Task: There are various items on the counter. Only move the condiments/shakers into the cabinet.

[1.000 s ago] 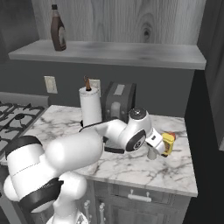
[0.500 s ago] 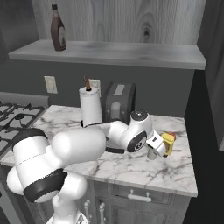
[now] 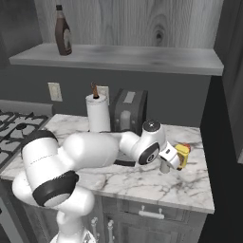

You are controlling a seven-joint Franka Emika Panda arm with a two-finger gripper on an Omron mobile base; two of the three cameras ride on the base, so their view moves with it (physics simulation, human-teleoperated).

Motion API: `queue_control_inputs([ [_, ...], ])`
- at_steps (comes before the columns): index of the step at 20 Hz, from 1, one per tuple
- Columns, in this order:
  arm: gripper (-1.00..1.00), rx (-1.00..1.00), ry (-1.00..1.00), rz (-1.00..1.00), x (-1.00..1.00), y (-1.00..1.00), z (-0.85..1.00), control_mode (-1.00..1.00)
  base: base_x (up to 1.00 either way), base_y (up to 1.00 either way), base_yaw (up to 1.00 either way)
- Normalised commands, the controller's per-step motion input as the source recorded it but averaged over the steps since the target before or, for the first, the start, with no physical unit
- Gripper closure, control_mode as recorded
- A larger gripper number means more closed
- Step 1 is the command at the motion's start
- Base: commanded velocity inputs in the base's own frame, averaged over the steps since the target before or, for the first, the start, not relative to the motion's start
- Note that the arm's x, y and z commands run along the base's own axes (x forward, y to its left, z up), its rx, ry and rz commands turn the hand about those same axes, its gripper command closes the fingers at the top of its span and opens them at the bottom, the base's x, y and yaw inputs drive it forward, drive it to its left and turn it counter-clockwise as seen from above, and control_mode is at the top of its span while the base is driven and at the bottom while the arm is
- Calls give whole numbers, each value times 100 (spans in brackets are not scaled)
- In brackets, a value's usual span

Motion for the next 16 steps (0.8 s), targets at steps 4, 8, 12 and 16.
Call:
queue_control_inputs([
  [4, -100, 0, 0, 0, 12, -2, -5, -100, 0, 0, 0],
  [8, -100, 0, 0, 0, 7, -6, -10, -100, 0, 0, 0],
  [12, -100, 0, 0, 0, 8, -9, -9, -100, 0, 0, 0],
  [16, -100, 0, 0, 0, 8, -9, -9, -100, 0, 0, 0],
])
